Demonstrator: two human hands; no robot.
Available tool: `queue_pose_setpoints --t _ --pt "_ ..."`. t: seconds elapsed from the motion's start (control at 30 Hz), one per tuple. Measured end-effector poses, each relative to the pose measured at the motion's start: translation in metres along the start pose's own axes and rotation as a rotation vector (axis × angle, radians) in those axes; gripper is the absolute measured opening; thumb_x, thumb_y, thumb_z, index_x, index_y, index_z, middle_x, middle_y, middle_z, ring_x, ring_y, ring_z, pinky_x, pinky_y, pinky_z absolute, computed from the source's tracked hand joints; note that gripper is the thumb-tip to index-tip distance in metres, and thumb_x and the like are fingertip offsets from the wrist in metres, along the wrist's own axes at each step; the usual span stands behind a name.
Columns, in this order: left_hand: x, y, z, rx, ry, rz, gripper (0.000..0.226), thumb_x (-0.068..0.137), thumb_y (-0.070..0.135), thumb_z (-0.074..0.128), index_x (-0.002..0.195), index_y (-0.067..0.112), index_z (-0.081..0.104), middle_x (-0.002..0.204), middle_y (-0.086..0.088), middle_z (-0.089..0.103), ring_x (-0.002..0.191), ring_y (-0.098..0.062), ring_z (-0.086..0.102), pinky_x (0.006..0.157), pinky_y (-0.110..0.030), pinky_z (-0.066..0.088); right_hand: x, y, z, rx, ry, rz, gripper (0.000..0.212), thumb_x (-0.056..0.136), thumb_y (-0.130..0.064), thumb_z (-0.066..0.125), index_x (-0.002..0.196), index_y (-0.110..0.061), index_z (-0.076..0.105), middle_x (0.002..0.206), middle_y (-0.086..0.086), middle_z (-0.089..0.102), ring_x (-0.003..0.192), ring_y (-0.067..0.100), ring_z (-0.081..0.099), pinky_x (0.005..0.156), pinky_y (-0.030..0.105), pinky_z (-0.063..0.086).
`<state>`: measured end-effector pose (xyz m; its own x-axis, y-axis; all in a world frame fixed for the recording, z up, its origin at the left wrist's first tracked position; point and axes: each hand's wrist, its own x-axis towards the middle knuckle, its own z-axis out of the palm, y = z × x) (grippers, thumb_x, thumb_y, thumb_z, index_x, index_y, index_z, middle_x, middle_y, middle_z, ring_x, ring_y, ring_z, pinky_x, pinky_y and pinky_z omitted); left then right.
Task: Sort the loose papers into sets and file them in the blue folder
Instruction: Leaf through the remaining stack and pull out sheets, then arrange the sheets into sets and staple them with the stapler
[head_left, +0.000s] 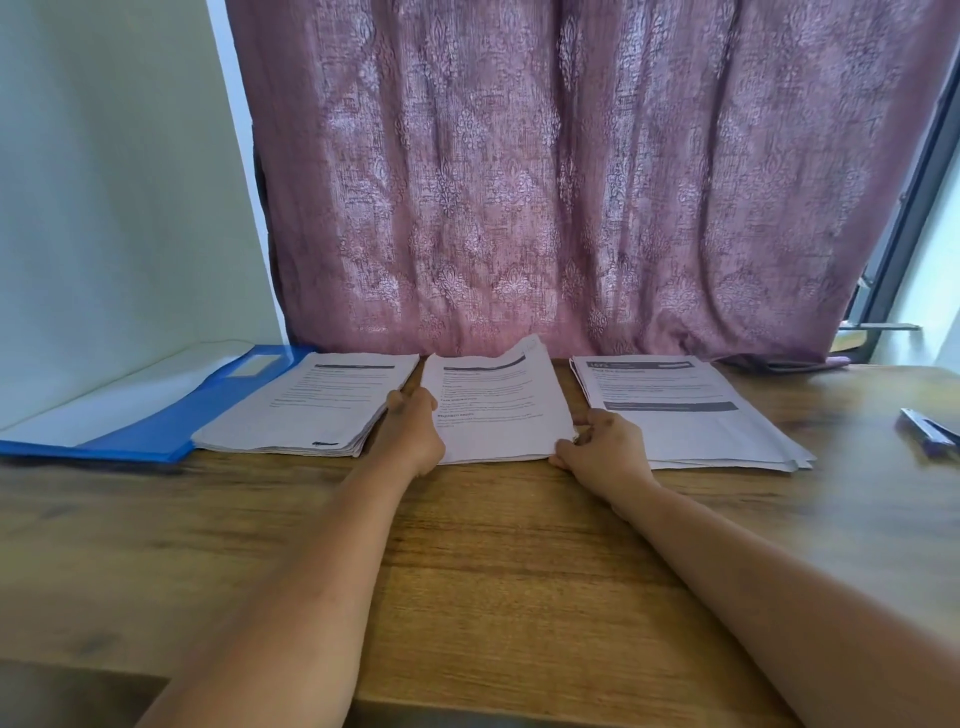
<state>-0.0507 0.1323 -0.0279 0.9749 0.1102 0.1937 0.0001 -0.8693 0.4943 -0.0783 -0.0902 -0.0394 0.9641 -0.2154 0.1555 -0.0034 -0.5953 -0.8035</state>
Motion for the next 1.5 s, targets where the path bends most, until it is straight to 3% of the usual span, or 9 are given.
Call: queue_pose_setpoints --t 0.17,0.37,0.57,0.9,1.0,1.13,1.27,1.4,1.5 --pt "-0.004 0.003 0.002 0.002 0.033 -0.014 0.060 0.084 -0.006 0.061 0.134 0.020 0.039 0.134 -0.008 0.028 0.077 -0.012 0.043 0.073 -0.026 0.048 -0.003 -0.002 -0.002 -0.028 -0.005 -0.016 0.052 0.080 -0.020 0.074 0.129 -0.010 0.059 0.080 -0.002 0.068 0.071 0.002 0.058 0.056 0.009 0.036" --pt "-0.007 0.004 0.001 -0.003 0.061 -0.011 0.063 0.083 -0.009 0.061 0.134 0.020 0.037 0.132 -0.009 0.026 0.072 -0.010 0.043 0.061 -0.021 0.044 0.000 0.000 -0.001 0.007 0.011 -0.005 0.040 0.081 -0.020 0.068 0.119 -0.009 0.065 0.090 0.002 0.072 0.082 0.014 0.069 0.082 0.028 0.055" --pt "-0.004 0.002 0.003 -0.008 0.076 -0.021 0.065 0.082 -0.007 0.064 0.134 0.020 0.037 0.132 -0.009 0.027 0.087 -0.016 0.047 0.068 -0.022 0.047 -0.002 -0.001 -0.001 -0.041 0.022 -0.056 0.034 0.083 -0.020 0.067 0.117 -0.015 0.068 0.081 -0.003 0.070 0.068 0.003 0.057 0.054 0.008 0.034" --pt "-0.002 0.002 0.003 0.018 0.058 -0.021 0.062 0.082 -0.005 0.064 0.132 0.021 0.040 0.135 -0.009 0.027 0.097 -0.017 0.045 0.069 -0.020 0.042 0.000 0.001 0.000 -0.071 0.009 -0.055 0.019 0.082 -0.021 0.068 0.098 -0.013 0.071 0.081 0.002 0.071 0.078 0.012 0.061 0.059 0.013 0.039" --pt "-0.004 0.005 0.003 0.074 0.094 -0.034 0.061 0.082 -0.004 0.064 0.132 0.020 0.041 0.138 -0.010 0.024 0.122 -0.025 0.035 0.082 -0.028 0.044 0.004 0.002 -0.005 -0.070 -0.017 -0.018 0.015 0.082 -0.023 0.067 0.088 -0.010 0.071 0.082 0.004 0.073 0.085 0.016 0.065 0.063 0.017 0.045" --pt "-0.007 0.010 -0.002 0.099 0.187 0.059 0.050 0.086 0.007 0.064 0.129 0.020 0.043 0.136 -0.008 0.029 0.125 -0.026 0.034 0.091 -0.034 0.044 0.012 0.007 -0.031 -0.086 0.044 -0.018 0.012 0.085 -0.024 0.062 0.086 -0.015 0.069 0.081 0.002 0.072 0.073 0.012 0.066 0.055 0.019 0.045" --pt "-0.016 0.020 0.002 0.046 0.296 0.244 0.043 0.090 0.037 0.064 0.126 0.020 0.048 0.130 -0.005 0.040 0.123 -0.023 0.037 0.077 -0.028 0.045 0.031 0.021 -0.078 0.160 0.121 0.004 0.012 0.081 -0.028 0.068 0.078 -0.016 0.071 0.067 0.000 0.072 0.065 0.017 0.070 0.078 0.042 0.058" --pt "-0.038 0.056 0.018 -0.185 0.351 0.395 0.039 0.090 0.037 0.063 0.122 0.020 0.050 0.126 0.002 0.046 0.122 -0.018 0.038 0.081 -0.026 0.041 0.052 0.045 -0.132 -0.187 0.558 -0.006 0.022 0.081 -0.038 0.065 0.083 -0.016 0.066 0.087 0.009 0.070 0.088 0.029 0.064 0.083 0.035 0.048" --pt "-0.063 0.091 0.042 -0.269 0.275 0.529 0.044 0.091 0.036 0.063 0.127 0.016 0.047 0.130 -0.001 0.044 0.122 -0.016 0.042 0.091 -0.028 0.047 0.068 0.080 -0.144 -0.495 0.510 0.133 0.054 0.081 -0.056 0.061 0.110 -0.011 0.064 0.119 0.020 0.062 0.115 0.036 0.054 0.096 0.039 0.042"
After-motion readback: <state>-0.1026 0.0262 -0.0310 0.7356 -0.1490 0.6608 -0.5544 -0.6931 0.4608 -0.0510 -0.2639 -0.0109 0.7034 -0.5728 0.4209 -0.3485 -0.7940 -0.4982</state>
